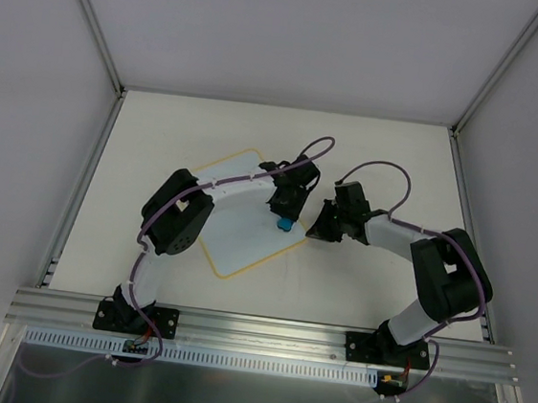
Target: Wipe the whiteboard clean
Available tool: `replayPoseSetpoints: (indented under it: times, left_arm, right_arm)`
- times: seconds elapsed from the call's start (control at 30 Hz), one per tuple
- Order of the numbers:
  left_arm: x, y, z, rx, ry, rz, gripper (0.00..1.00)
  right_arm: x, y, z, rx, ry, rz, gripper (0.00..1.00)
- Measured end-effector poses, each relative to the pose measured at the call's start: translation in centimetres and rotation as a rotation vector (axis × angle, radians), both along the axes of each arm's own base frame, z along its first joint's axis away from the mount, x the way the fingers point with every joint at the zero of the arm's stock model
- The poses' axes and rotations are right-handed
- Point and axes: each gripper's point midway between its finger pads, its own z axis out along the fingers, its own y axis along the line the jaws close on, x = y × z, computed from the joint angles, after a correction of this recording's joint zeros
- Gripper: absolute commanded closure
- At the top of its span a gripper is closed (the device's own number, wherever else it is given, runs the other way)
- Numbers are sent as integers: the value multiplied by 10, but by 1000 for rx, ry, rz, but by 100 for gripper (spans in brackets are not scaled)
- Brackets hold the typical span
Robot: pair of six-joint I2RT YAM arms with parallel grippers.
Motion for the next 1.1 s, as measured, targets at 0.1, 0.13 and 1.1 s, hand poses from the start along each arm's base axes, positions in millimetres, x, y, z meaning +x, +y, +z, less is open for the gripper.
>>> replayPoseSetpoints:
  times: [0.1, 0.13, 1.1]
  left_arm:
    - [-5, 6, 0, -7, -6, 22, 100]
    - [-5, 9, 0, -6, -11, 29, 100]
    - [-5, 77, -2, 153, -19, 71, 100]
  right_arm:
    - [0, 2, 0, 11, 1, -4, 100]
    - [1, 3, 0, 16, 1, -4, 100]
    - [6, 9, 0, 57, -17, -6, 100]
